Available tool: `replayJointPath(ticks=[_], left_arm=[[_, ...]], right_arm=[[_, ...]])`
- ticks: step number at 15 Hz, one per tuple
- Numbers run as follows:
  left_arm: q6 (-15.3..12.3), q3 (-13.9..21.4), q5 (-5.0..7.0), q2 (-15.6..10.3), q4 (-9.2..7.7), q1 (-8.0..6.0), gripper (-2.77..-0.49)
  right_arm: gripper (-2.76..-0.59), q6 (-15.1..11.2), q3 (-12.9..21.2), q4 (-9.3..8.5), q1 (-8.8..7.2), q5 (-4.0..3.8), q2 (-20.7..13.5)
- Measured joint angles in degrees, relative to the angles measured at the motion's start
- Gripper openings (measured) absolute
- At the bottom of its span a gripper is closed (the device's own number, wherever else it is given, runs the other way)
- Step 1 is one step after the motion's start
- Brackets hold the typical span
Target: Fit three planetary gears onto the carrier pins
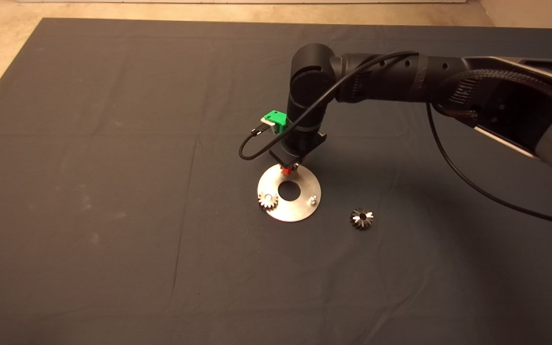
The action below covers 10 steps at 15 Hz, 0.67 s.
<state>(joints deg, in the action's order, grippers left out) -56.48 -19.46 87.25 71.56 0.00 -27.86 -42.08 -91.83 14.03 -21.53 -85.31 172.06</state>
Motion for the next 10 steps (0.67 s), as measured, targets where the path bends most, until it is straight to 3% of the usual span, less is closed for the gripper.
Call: replayJointPath(ticks=[5, 10], left_arm=[[0.01, 0.0, -0.02, 0.02, 0.0, 0.0, -1.22], [0.04, 0.0, -0.02, 0.02, 0.0, 0.0, -1.22]], right_arm=[[-2.33, -0.22, 1.45, 0.05, -0.38, -0.24, 0.0], [-2.12, -0.24, 2.15, 0.02, -0.4, -0.49, -0.04]])
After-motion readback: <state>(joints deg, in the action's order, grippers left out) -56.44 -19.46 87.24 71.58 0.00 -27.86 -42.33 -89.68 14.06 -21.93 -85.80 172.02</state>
